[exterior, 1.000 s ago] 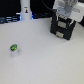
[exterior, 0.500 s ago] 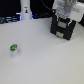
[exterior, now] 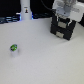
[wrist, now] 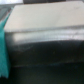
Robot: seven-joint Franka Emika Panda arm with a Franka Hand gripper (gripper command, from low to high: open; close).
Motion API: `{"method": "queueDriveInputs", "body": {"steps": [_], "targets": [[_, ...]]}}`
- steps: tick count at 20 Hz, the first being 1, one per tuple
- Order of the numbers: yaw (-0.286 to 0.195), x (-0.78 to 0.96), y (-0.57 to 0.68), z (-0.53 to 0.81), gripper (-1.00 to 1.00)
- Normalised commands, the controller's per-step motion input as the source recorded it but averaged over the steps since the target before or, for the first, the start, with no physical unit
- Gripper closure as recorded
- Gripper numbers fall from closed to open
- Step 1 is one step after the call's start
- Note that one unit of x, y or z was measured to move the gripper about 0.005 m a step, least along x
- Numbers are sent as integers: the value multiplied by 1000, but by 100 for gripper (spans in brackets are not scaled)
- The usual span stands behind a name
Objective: Open the kcup holder, insert the kcup into the holder, and close the kcup holder
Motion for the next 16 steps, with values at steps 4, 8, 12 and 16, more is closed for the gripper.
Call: {"method": "queueDriveInputs", "body": {"steps": [4, 8, 12, 16], "targets": [[-71, 888, -179, 305, 100], [-86, 937, -222, 301, 100], [-6, 246, -262, 61, 100], [54, 516, -349, 68, 100]]}}
